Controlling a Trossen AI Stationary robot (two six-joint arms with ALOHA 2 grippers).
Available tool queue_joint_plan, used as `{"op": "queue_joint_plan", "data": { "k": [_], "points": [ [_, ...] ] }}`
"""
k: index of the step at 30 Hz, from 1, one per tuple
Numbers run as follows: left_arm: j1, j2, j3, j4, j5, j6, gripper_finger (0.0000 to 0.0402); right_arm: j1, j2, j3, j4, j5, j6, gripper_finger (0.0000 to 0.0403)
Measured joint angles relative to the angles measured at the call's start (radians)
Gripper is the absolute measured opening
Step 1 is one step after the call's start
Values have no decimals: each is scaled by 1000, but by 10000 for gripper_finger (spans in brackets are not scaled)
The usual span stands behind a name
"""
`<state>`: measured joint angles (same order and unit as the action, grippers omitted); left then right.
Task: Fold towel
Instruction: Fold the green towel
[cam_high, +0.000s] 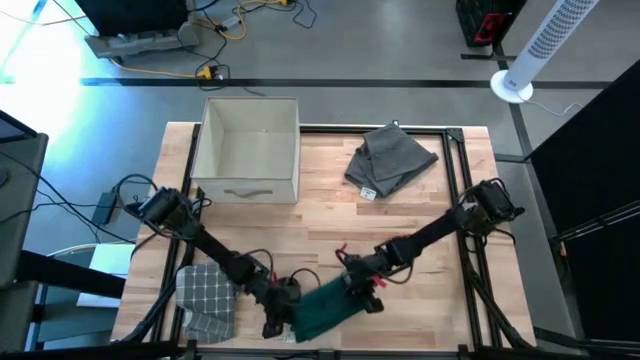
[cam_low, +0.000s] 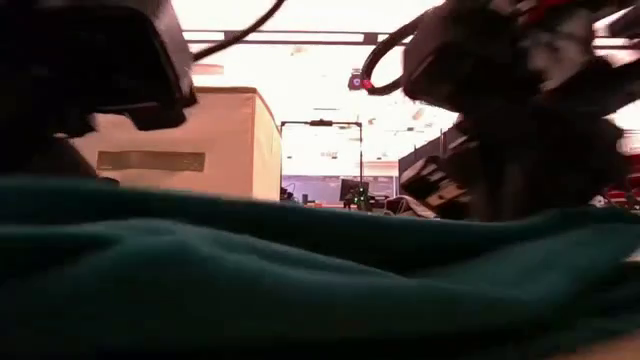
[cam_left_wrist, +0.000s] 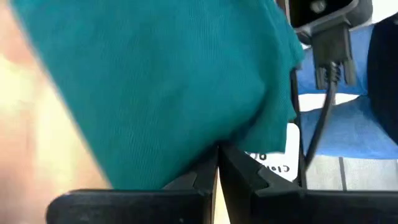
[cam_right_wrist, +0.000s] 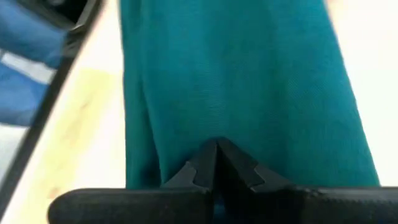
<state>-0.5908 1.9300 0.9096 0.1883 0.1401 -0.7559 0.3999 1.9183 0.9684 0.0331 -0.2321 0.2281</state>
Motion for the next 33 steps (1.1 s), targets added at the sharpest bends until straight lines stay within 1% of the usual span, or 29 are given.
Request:
{"op": "queue_joint_plan", "data": {
  "k": [3, 5, 9, 11, 13, 16, 19, 21, 23, 26, 29, 31, 33],
  "points": [
    [32, -33, -1, -67, 4, 35, 7, -34, -7, -1, -10, 4, -2, 0],
    [56, -79, -4, -168, -16, 46, 7, -51, -21, -1, -41, 5, -20, 0],
    [83, -186, -4, -396, -82, 54, 1, -65, -57, -1, -160, 13, -61, 0],
    [92, -233, -4, -449, -96, 56, 1, -69, -85, -2, -198, 16, -83, 0],
    [96, -269, -4, -467, -97, 59, 1, -73, -119, -2, -202, 16, -93, 0],
    [106, -327, -4, -463, -110, 17, 0, -75, -183, -2, -209, 20, -85, 0],
    [98, -360, -4, -397, -185, -29, 0, -60, -219, -1, -173, 14, -53, 0],
    [87, -347, -4, -332, -240, -18, 0, -37, -211, -1, -154, 19, -44, 0],
    [81, -309, -4, -257, -256, 9, 0, -18, -188, -1, -136, 21, -39, 0],
    [81, -225, -4, -185, -235, 32, 0, -12, -155, -1, -136, 3, -1, 0],
    [83, -147, -4, -120, -199, 27, 0, -14, -129, -1, -135, 25, 0, 0],
    [87, -112, -4, -75, -156, 25, 0, -13, -99, -1, -137, 42, 9, 0],
    [87, -102, -4, -61, -123, 24, 0, -6, -65, -1, -144, 31, 22, 0]
  ]
}}
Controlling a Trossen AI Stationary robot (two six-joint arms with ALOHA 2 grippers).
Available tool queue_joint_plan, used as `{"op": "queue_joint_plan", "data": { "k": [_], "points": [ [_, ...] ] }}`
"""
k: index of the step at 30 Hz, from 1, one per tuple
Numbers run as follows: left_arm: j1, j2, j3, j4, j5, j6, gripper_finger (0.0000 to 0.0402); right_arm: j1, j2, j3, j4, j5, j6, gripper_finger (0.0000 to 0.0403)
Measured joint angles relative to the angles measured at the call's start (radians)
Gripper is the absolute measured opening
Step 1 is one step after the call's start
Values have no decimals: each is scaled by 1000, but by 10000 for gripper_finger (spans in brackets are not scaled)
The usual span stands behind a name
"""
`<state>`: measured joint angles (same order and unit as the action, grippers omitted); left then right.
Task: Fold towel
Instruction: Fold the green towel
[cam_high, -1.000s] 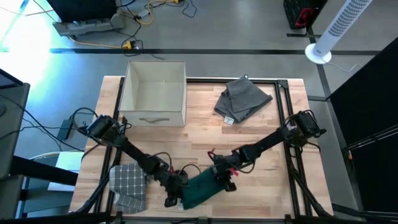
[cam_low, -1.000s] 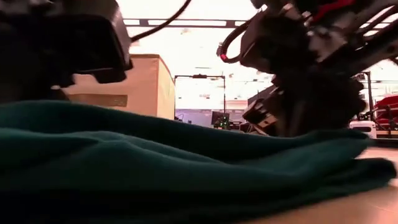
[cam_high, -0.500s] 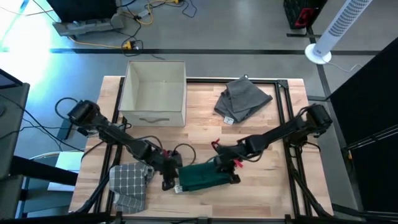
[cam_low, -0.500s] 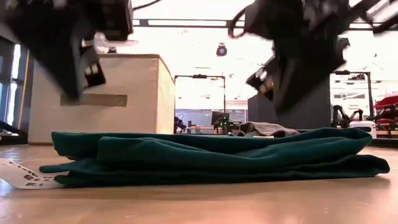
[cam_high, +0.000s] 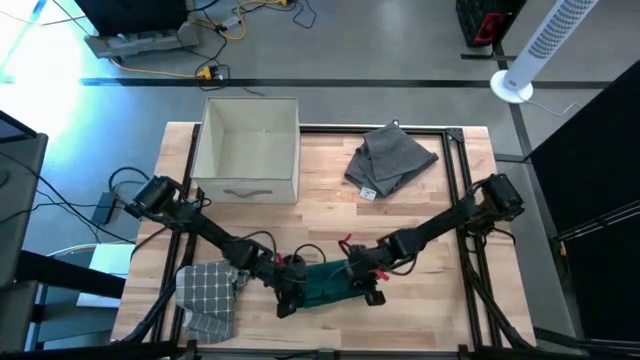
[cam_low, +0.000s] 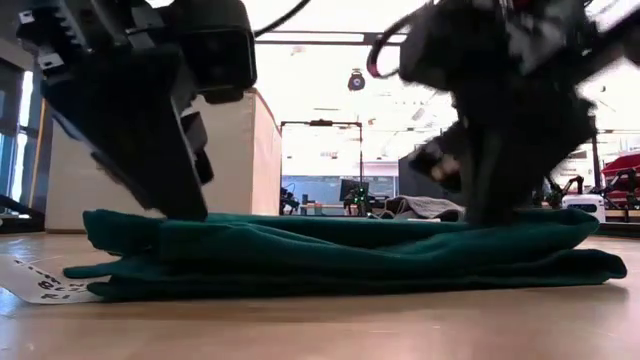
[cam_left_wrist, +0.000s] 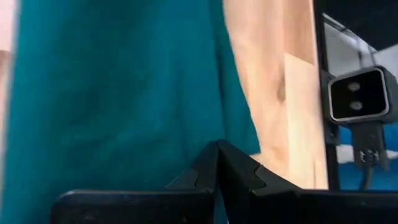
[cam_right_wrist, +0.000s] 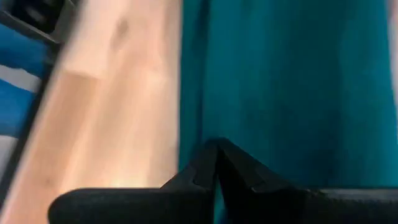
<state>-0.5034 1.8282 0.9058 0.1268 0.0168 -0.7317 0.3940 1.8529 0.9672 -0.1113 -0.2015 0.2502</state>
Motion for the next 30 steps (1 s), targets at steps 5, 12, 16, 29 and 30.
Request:
{"op": "queue_joint_plan", "data": {
  "k": [5, 12, 16, 29, 30],
  "points": [
    [0, -14, 0, -82, 6, 1, 0, 23, 3, 1, -34, 5, 11, 0],
    [21, -91, 0, -102, -46, 5, 0, -30, -111, 0, -55, 41, -8, 0],
    [44, -79, 1, -101, -112, 41, 0, -65, -96, 0, -64, 54, -35, 0],
    [71, -67, -12, -160, -26, 26, 0, -98, -114, -1, -167, 88, -25, 0],
    [71, -85, -10, -157, -36, 25, 0, -98, -128, 0, -169, 95, -18, 0]
  ]
}}
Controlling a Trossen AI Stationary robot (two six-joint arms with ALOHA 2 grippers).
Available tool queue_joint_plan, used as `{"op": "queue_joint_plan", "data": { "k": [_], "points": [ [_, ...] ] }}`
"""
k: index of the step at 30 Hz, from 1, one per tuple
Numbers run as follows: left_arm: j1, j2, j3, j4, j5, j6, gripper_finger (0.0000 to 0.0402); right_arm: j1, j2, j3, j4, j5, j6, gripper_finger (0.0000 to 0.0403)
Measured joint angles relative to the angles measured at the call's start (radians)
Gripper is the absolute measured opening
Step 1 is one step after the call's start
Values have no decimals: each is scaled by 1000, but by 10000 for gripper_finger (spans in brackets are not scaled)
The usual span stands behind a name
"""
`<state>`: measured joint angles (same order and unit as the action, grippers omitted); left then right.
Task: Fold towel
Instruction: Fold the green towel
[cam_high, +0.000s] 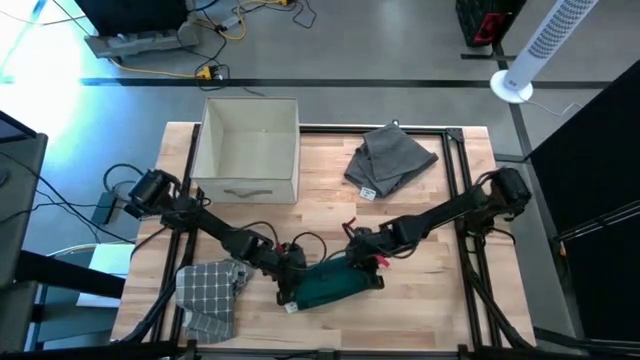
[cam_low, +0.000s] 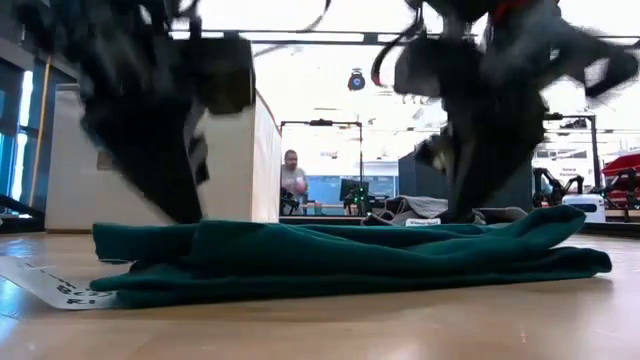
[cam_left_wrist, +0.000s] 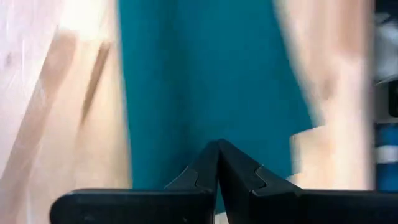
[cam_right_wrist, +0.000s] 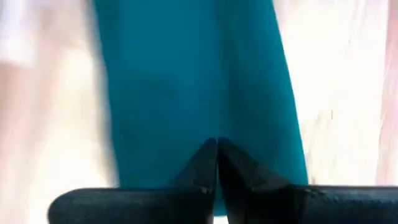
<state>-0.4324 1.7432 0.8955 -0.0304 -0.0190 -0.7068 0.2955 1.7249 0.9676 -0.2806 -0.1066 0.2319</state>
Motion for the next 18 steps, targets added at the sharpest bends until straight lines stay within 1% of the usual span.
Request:
{"op": "queue_joint_plan", "data": {
  "k": [3, 5, 9, 11, 13, 15, 18],
  "points": [
    [1, -22, 0, -6, -59, 11, 0, -2, -2, -4, -32, 44, 13, 0],
    [3, -14, 0, -30, -84, 34, 0, -1, 17, -2, -25, 51, -4, 0],
    [22, 0, -1, -138, -80, 33, 0, -24, 70, -3, -69, 49, -14, 0],
    [29, -2, -1, -164, -60, 27, 0, -34, 69, -1, -82, 44, -12, 0],
    [32, -27, 1, -183, -38, 19, 0, -39, 39, -3, -102, 32, -4, 0],
    [34, -67, 15, -204, -29, 1, 0, -40, -24, -4, -113, 26, 1, 0],
    [32, -139, 48, -276, -50, -24, 0, -41, -123, -2, -118, 24, 22, 0]
  ]
}}
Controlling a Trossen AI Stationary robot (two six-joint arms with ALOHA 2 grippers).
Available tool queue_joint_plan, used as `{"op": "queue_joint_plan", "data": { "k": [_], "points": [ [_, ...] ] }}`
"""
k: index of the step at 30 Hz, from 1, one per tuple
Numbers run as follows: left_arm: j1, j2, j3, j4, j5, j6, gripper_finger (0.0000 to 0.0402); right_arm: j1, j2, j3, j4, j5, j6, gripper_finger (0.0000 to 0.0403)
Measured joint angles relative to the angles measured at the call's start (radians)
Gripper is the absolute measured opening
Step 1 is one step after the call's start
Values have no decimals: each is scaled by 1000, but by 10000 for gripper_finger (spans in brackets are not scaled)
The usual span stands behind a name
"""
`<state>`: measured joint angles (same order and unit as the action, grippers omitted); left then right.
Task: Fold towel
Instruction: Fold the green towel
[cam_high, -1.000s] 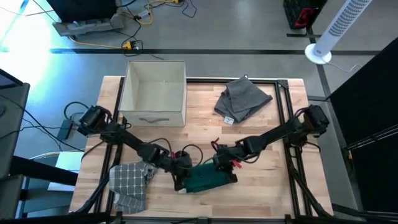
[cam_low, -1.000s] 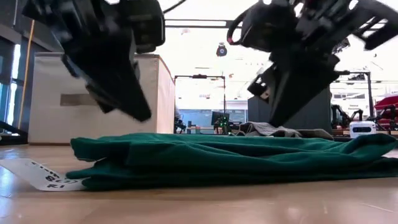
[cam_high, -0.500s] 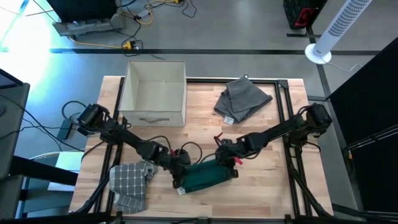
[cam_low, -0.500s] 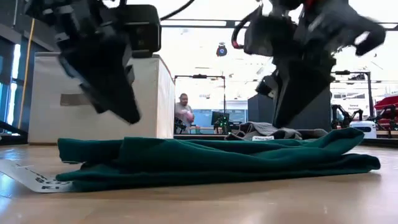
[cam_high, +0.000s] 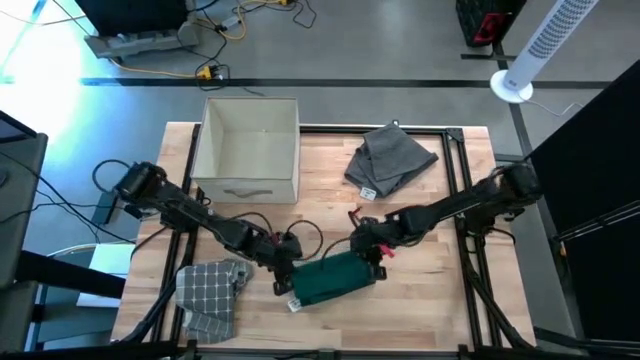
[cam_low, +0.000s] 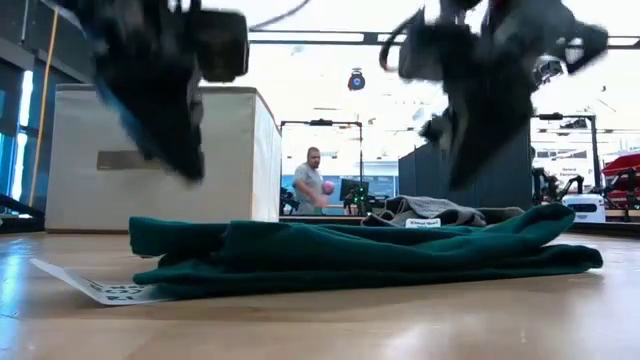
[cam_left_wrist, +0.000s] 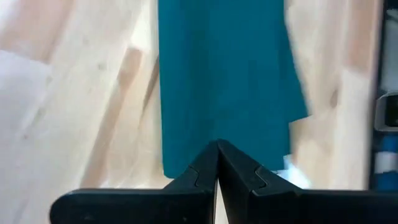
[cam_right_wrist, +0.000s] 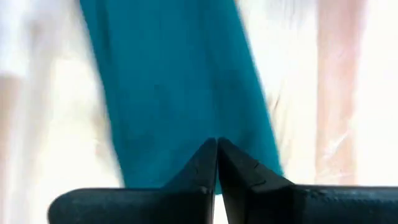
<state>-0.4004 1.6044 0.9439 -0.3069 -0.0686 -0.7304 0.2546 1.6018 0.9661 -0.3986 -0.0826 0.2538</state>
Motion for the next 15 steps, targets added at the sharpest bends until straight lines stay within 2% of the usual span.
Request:
{"op": "queue_joint_plan", "data": {
  "k": [3, 6, 11, 15],
  "points": [
    [0, -83, 28, -110, -42, -28, 0, 0, -77, -1, -2, 2, 15, 0],
    [-8, -170, 29, -215, -55, -43, 0, 9, -100, 0, 36, -11, 30, 0],
    [-100, -308, 12, -353, -72, 33, 0, 33, -23, 0, 227, -29, 119, 0],
    [-221, -418, -58, -357, -105, -10, 0, 53, 84, 55, 294, 36, 224, 0]
  ]
}}
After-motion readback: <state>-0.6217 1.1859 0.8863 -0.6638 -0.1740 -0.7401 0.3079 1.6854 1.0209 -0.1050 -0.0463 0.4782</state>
